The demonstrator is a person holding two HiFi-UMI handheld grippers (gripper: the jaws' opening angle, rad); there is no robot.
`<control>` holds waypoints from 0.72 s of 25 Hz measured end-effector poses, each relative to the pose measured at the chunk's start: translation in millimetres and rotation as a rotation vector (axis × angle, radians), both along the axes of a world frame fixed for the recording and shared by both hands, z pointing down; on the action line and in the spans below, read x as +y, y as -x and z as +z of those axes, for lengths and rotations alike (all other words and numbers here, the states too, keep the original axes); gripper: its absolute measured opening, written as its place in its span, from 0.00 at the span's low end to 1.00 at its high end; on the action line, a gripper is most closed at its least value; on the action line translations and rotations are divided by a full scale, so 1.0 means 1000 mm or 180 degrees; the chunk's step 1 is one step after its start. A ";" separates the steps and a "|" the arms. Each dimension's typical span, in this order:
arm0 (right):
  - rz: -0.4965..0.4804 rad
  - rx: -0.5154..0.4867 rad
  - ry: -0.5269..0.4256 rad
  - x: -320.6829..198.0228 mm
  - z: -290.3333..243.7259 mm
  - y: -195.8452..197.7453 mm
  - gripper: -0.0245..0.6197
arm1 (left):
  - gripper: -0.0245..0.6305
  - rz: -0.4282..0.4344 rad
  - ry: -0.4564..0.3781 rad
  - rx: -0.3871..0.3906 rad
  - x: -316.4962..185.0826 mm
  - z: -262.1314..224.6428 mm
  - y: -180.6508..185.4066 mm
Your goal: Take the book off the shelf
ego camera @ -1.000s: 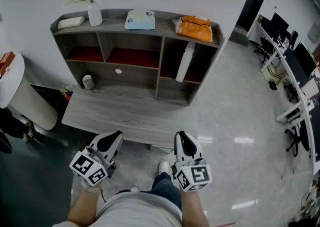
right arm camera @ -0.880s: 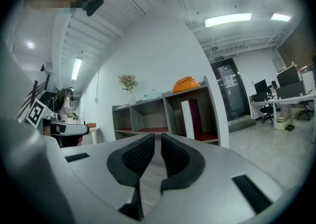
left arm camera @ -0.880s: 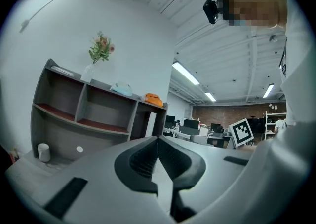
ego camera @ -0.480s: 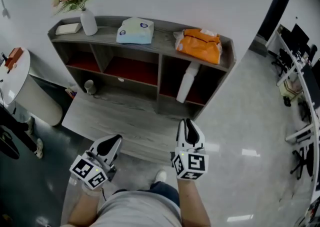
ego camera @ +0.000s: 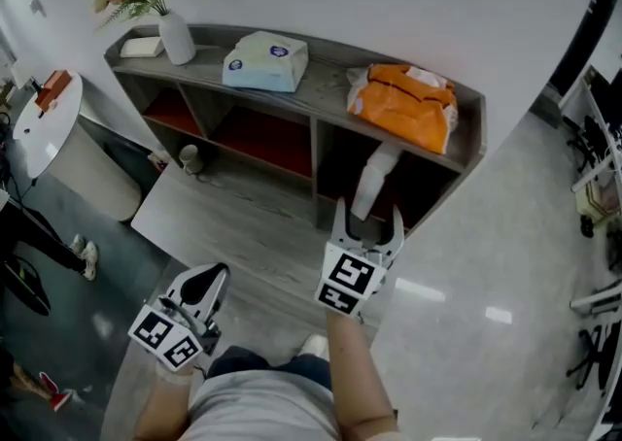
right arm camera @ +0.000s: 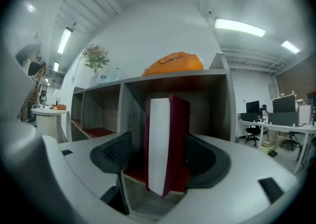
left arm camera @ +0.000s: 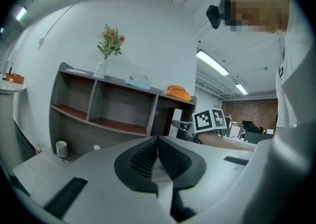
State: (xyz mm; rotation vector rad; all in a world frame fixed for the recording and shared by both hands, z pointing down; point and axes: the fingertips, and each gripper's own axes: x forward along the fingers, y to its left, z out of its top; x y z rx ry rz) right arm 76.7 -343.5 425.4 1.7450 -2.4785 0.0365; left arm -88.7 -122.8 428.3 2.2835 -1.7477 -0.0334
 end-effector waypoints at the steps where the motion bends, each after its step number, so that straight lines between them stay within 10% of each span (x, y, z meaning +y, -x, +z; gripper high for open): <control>1: 0.0040 0.0019 0.0000 -0.007 0.000 0.002 0.54 | 0.06 -0.0016 0.0017 -0.0015 -0.001 0.001 0.001; 18: 0.0752 -0.0038 0.0211 -0.077 0.022 0.004 0.55 | 0.06 -0.0149 0.0062 0.0168 0.010 0.011 0.067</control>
